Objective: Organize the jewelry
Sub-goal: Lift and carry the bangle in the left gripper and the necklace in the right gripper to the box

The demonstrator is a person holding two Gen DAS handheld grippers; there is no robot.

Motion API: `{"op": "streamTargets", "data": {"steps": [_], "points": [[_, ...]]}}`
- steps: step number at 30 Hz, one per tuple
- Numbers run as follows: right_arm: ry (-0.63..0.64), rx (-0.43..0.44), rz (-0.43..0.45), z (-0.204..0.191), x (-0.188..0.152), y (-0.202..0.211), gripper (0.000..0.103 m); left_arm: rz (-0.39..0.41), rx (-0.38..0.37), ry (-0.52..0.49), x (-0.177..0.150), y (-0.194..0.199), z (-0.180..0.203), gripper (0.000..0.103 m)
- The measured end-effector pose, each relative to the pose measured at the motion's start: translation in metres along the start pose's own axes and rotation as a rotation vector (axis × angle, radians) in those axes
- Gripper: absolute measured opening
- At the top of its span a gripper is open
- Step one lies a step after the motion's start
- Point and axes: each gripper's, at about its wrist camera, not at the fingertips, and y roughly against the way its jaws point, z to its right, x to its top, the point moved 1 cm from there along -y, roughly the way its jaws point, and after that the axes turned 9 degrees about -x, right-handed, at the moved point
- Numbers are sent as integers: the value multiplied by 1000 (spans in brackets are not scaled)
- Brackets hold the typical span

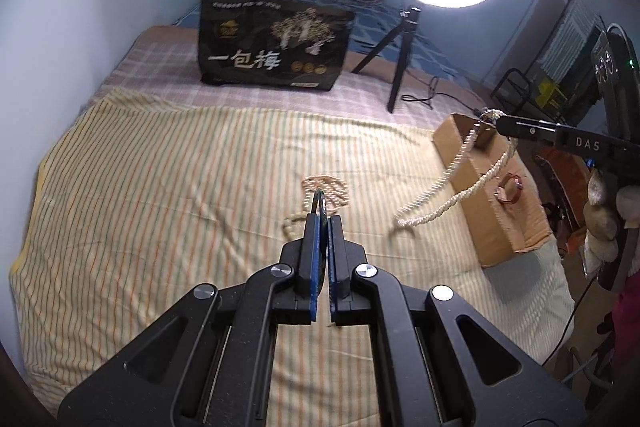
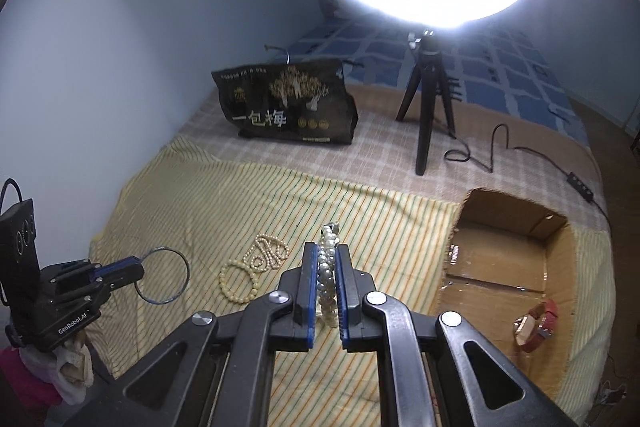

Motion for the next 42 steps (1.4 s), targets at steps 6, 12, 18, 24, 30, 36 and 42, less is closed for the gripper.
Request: {"op": "streamTargets", "data": {"steps": [6,12,18,24,30,36,42], "points": [[-12,-14,37,15,0,24,6,-1,-37,-42,1,0,29,1],[-47,-25,79,41,2,47,5,-4,-79,-77,4,-4,57,1],[-89,-32,131,67,7,70,5,-10,-120,-115,9,-10,82,1],[-113,-57,163,89,12,83,5,-19,-157,-141,14,-21,105,1],[-123,-93,154,110,12,80,5,-29,-201,-172,17,-35,131,1],[-141,-124,134,132,12,69,5,-52,-238,-208,20,-54,160,1],[-164,-146,117,153,12,55,5,-74,-252,-239,21,-78,184,1]]}}
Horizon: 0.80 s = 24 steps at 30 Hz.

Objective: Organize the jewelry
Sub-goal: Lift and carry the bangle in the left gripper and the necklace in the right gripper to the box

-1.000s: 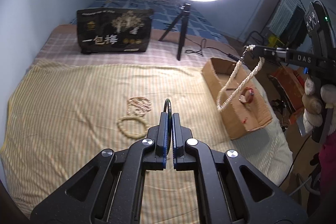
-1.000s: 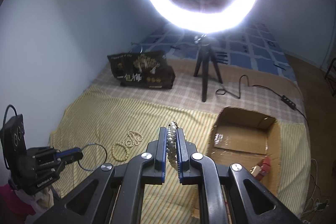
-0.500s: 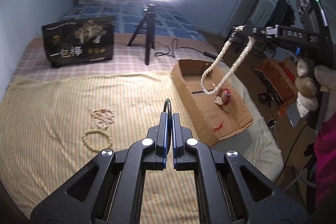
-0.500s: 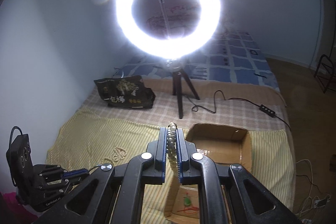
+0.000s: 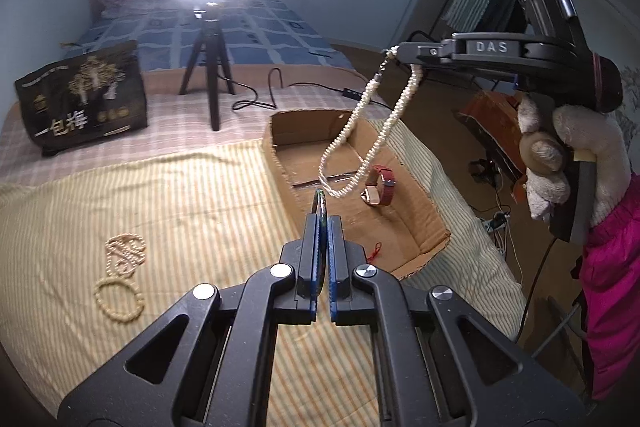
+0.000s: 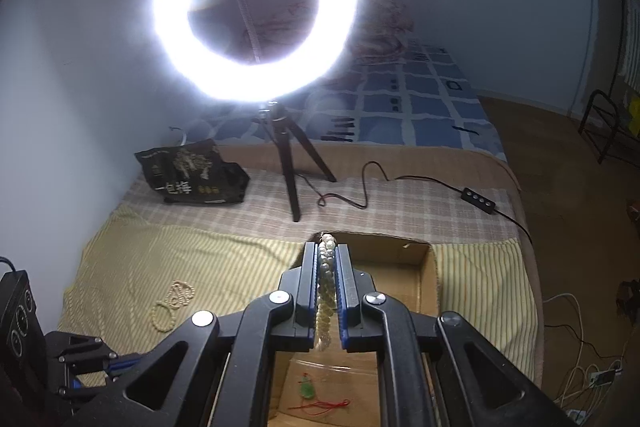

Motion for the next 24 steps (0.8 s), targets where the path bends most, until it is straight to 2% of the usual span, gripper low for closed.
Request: {"op": "streamTargets", "data": {"steps": [14,24], "points": [[-48,-35,-41,34,-2,-34,5,-58,-2,-60,-1,-52,26,1],[-45,-38,-74,35,-10,-54,5,-92,-11,-90,-7,-72,39,1]]}}
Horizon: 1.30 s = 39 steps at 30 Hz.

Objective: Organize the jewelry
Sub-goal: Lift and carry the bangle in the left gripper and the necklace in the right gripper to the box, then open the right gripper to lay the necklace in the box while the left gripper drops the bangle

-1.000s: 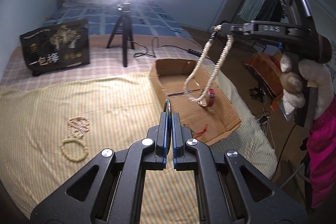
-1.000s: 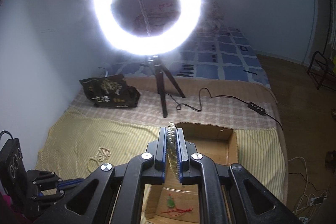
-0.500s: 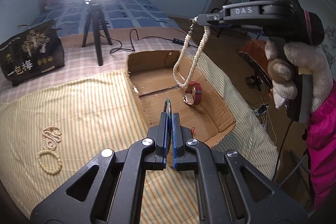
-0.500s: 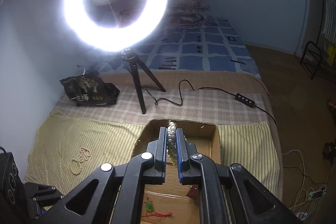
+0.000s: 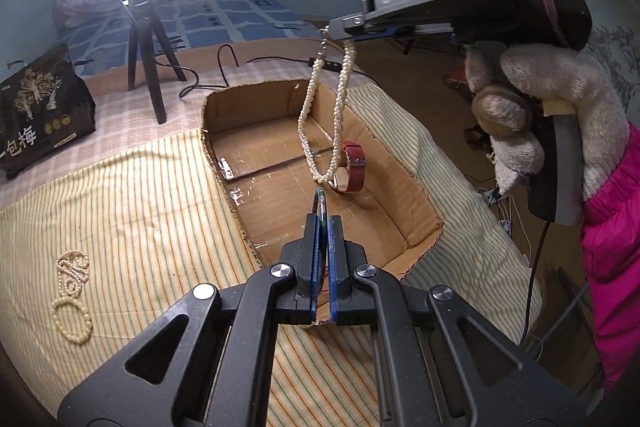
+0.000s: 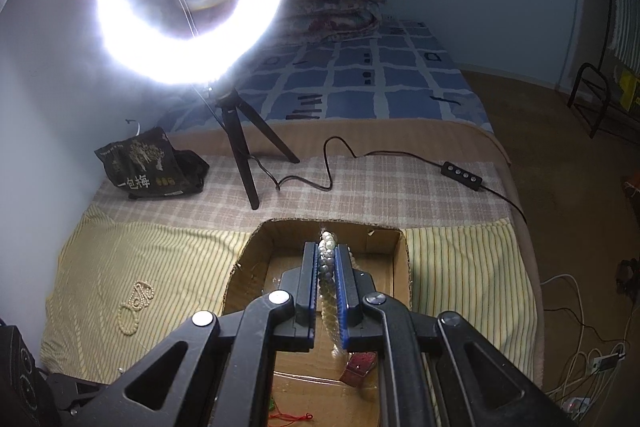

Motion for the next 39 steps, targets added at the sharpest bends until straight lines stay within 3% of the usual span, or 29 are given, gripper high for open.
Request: {"op": "streamTargets", "data": {"steps": [10,14,15,16,17,18,19,20,24,31,39], "points": [[3,6,-24,-4,-6,-14,7,-19,-13,-23,-2,-9,6,1],[6,-1,-14,-6,-7,-13,33,-21,-11,-44,-2,-8,11,1],[8,-7,-11,-6,-7,-13,36,-26,-8,-48,-3,-9,12,2],[11,-8,-12,-7,-7,-13,38,-30,-4,-50,-3,-9,12,7],[14,-6,-15,-8,-8,-14,48,-32,-1,-52,-3,-10,12,13],[16,-9,-14,-8,-8,-13,59,-28,2,-54,-4,-9,12,32],[18,-22,-9,-9,-9,-13,64,-17,10,-56,-4,-8,13,51],[20,-34,0,-10,-9,-12,70,-2,17,-59,-4,-6,12,62],[13,-56,13,-11,-9,-10,90,6,27,-57,-4,-2,11,67],[21,-99,23,-15,-10,-6,97,-6,45,-41,-7,3,6,68],[21,-94,41,-22,-11,8,98,-7,72,-27,-13,16,-7,68]]}}
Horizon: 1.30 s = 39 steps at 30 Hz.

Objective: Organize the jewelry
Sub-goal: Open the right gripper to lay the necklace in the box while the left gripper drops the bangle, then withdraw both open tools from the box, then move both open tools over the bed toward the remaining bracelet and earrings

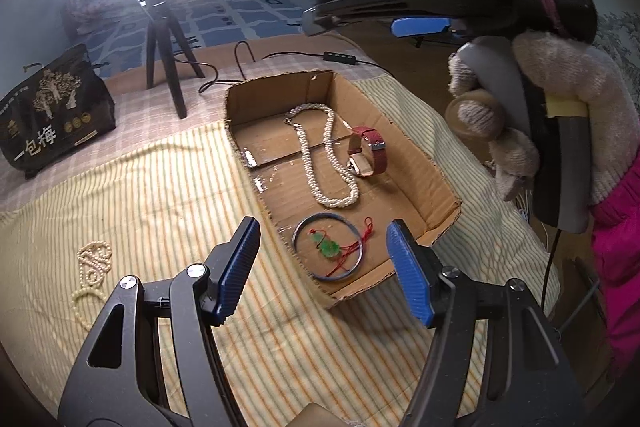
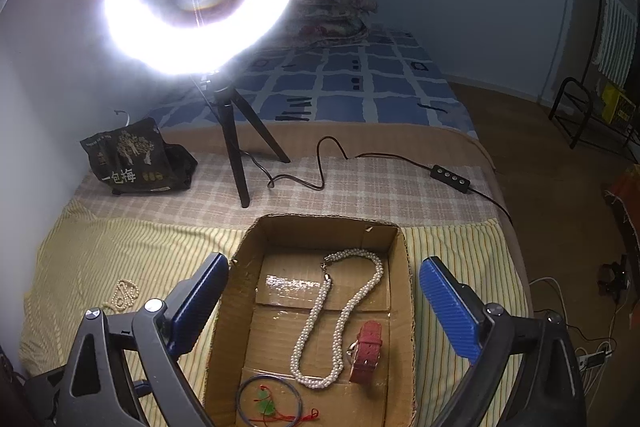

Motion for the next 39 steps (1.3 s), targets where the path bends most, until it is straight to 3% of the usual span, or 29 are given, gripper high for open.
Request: {"op": "streamTargets", "data": {"steps": [13,19,30,39], "points": [[-13,20,32,-11,-8,23,98,14,77,24,-15,31,-29,68],[-4,47,55,-23,-16,34,98,-7,98,97,-27,44,-61,68],[91,91,82,-57,-41,52,98,-48,251,224,-70,75,-151,68],[171,152,71,-98,-72,51,96,-47,246,359,-97,91,-211,68]]}}
